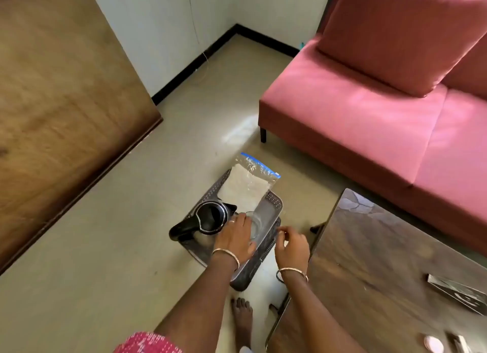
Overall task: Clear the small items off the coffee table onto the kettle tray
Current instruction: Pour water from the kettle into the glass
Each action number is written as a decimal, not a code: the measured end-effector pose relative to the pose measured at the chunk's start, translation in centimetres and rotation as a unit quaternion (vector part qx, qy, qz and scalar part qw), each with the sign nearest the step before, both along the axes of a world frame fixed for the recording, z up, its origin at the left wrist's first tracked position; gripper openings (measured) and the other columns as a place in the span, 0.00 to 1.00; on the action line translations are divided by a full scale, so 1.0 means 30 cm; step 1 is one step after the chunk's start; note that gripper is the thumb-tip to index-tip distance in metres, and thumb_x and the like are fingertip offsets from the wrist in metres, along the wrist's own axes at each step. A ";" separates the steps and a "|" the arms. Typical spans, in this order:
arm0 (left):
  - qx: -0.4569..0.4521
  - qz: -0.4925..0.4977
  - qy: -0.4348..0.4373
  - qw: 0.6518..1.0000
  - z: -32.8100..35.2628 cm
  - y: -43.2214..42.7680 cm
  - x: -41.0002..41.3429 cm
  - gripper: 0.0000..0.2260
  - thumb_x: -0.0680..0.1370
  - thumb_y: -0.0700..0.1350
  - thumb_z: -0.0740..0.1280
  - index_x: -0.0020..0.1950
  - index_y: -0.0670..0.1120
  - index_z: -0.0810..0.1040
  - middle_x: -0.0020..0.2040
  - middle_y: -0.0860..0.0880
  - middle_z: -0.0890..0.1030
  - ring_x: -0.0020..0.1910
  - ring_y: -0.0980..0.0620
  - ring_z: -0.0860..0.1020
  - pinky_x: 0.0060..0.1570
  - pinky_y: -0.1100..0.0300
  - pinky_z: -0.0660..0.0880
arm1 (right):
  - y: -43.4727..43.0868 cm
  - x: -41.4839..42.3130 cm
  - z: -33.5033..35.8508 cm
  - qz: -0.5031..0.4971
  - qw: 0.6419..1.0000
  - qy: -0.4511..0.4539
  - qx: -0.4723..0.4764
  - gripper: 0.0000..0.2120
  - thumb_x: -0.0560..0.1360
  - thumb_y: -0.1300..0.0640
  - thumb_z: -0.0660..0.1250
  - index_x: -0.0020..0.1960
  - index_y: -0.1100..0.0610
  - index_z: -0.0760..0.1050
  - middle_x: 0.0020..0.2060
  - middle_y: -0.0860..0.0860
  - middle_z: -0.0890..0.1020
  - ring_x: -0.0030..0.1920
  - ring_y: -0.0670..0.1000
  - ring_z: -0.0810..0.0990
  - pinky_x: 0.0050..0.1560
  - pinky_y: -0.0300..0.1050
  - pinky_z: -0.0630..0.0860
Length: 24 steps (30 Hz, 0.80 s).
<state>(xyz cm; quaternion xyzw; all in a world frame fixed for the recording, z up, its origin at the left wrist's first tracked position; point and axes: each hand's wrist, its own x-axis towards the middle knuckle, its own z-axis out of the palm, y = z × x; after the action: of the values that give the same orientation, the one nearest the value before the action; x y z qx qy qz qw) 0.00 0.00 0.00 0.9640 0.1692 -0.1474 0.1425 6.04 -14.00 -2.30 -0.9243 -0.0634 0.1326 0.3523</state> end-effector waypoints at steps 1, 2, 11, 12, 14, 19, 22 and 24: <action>-0.018 0.011 0.026 0.999 -0.047 -0.004 0.046 0.28 0.75 0.54 0.65 0.71 0.44 0.63 0.67 0.45 0.67 0.67 0.45 0.68 0.65 0.53 0.70 | -0.004 0.032 -0.030 -0.018 1.000 0.003 0.005 0.08 0.76 0.61 0.64 0.49 0.54 0.82 0.38 0.51 0.84 0.45 0.55 0.78 0.40 0.44 0.67; -0.025 0.019 0.037 0.999 -0.091 -0.013 0.087 0.31 0.75 0.53 0.67 0.73 0.42 0.60 0.70 0.44 0.65 0.70 0.44 0.66 0.68 0.53 0.68 | -0.007 0.060 -0.060 -0.037 0.999 0.002 -0.001 0.09 0.76 0.62 0.65 0.49 0.54 0.82 0.38 0.51 0.84 0.45 0.55 0.78 0.41 0.43 0.67; 0.049 0.021 0.179 0.982 -0.341 -0.029 0.251 0.27 0.82 0.39 0.55 0.79 0.43 0.48 0.79 0.39 0.51 0.78 0.39 0.53 0.76 0.46 0.53 | -0.045 0.202 -0.184 -0.081 0.995 0.044 0.049 0.10 0.76 0.64 0.63 0.50 0.55 0.82 0.40 0.51 0.86 0.44 0.56 0.83 0.49 0.52 0.79; 0.055 0.017 0.191 0.980 -0.355 -0.030 0.256 0.25 0.82 0.38 0.52 0.78 0.43 0.49 0.78 0.38 0.53 0.77 0.37 0.55 0.75 0.45 0.54 | -0.045 0.211 -0.191 -0.085 0.994 0.044 0.053 0.10 0.76 0.64 0.63 0.50 0.55 0.82 0.40 0.52 0.86 0.44 0.56 0.83 0.50 0.52 0.79; 0.074 0.003 0.200 0.977 -0.365 -0.026 0.265 0.22 0.83 0.37 0.50 0.77 0.42 0.52 0.76 0.36 0.59 0.73 0.36 0.62 0.74 0.43 0.57 | -0.044 0.228 -0.202 -0.094 0.993 0.047 0.062 0.11 0.76 0.64 0.62 0.49 0.55 0.82 0.40 0.52 0.85 0.44 0.56 0.83 0.49 0.53 0.79; 0.097 -0.030 0.166 0.981 -0.378 -0.002 0.287 0.19 0.80 0.39 0.59 0.70 0.41 0.63 0.65 0.40 0.73 0.64 0.41 0.73 0.74 0.44 0.57 | -0.051 0.259 -0.211 -0.105 0.992 0.049 0.060 0.10 0.75 0.63 0.63 0.49 0.55 0.82 0.40 0.53 0.86 0.42 0.56 0.83 0.48 0.53 0.79; 0.104 -0.066 0.146 0.982 -0.355 0.008 0.258 0.29 0.72 0.45 0.72 0.68 0.41 0.63 0.63 0.41 0.72 0.62 0.42 0.74 0.70 0.48 0.65 | -0.058 0.266 -0.188 -0.108 0.991 0.048 0.058 0.10 0.76 0.63 0.63 0.50 0.55 0.82 0.40 0.53 0.86 0.39 0.54 0.83 0.47 0.52 0.80; 0.111 -0.097 0.114 0.983 -0.328 0.014 0.227 0.37 0.66 0.51 0.77 0.68 0.42 0.63 0.61 0.42 0.72 0.59 0.43 0.75 0.63 0.51 0.70 | -0.059 0.260 -0.162 -0.111 0.991 0.046 0.066 0.10 0.75 0.64 0.63 0.49 0.55 0.82 0.40 0.52 0.86 0.38 0.53 0.83 0.46 0.51 0.80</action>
<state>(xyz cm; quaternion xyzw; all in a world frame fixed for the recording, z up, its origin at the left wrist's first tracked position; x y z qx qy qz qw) 6.81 0.41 -9.84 0.9626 0.1056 -0.2493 -0.0008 13.83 -15.78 -7.17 -0.8934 0.0468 0.1303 0.4275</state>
